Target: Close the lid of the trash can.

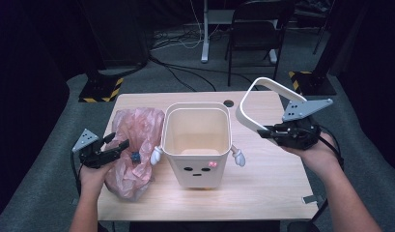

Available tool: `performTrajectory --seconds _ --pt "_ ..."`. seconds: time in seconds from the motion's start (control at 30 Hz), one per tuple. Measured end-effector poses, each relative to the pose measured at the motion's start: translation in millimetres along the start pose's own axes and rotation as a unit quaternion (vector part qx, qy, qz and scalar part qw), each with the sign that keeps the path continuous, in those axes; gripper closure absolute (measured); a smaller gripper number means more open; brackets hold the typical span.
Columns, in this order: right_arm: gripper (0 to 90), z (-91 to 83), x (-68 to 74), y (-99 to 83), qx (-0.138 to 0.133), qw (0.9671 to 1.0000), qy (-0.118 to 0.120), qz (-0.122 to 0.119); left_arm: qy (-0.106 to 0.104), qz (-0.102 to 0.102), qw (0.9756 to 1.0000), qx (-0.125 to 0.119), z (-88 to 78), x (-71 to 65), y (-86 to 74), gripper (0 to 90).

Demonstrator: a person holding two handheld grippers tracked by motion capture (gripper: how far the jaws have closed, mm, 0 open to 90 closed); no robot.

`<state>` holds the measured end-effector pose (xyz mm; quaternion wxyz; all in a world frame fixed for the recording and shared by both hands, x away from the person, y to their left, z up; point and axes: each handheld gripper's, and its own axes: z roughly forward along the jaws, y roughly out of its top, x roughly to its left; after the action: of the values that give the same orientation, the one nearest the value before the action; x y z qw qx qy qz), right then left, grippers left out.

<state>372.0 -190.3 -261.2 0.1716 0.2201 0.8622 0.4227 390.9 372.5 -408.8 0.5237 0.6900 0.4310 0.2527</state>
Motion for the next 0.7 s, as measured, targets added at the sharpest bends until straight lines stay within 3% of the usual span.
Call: performTrajectory --seconds 0.33,0.7 --pt "83.5 -4.5 11.4 21.4 -0.014 0.9993 0.024 -0.023 0.001 0.0 1.0 0.0 -0.1 0.4 -0.2 33.7" --pt "83.4 3.9 30.4 43.8 -0.018 0.9966 0.057 -0.057 0.001 0.0 1.0 0.0 -0.4 0.7 -0.1 33.7"
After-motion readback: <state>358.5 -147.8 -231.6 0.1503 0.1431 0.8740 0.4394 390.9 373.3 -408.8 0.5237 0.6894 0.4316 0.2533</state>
